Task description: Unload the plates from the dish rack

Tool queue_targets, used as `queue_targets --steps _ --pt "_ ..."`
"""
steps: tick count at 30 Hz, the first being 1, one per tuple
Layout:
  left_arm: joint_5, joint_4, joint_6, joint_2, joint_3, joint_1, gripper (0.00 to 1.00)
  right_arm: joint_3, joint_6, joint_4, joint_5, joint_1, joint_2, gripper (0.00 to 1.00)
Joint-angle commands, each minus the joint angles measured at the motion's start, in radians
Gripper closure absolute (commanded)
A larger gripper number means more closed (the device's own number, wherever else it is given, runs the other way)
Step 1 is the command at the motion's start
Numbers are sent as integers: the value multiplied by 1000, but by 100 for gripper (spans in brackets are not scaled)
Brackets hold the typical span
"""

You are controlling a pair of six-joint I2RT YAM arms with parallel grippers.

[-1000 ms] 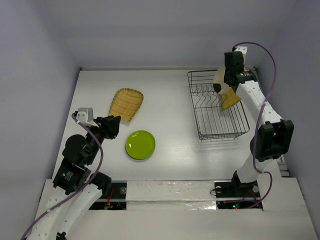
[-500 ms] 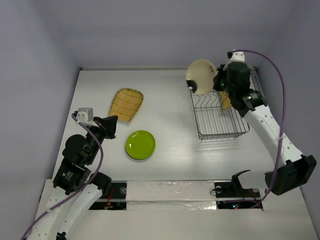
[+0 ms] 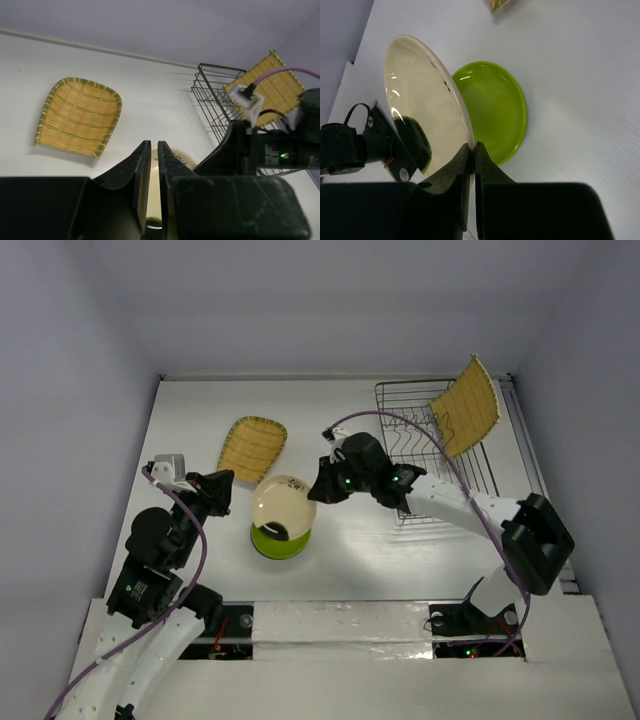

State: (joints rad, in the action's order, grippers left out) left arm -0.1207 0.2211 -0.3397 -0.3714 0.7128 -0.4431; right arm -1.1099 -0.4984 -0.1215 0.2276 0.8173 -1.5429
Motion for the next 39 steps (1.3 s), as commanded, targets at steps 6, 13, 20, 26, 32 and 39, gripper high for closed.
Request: queue_targets --steps 6,13,20,26,32,39 --pt "7 -40 2 6 1 6 89 -63 -94 159 38 11 -155 100" --pt "15 -46 4 9 -1 6 88 -48 -97 138 56 20 -209 98" --pt "19 -46 2 9 -1 6 87 -73 -81 80 62 20 -249 91" --pt "21 -46 2 11 -1 6 87 -106 -29 13 59 20 -258 75" --pt "21 -48 4 12 -1 6 87 -131 10 -47 7 29 -189 51" --pt "23 -46 4 25 -3 6 86 -143 61 -164 -328 19 -4 58"
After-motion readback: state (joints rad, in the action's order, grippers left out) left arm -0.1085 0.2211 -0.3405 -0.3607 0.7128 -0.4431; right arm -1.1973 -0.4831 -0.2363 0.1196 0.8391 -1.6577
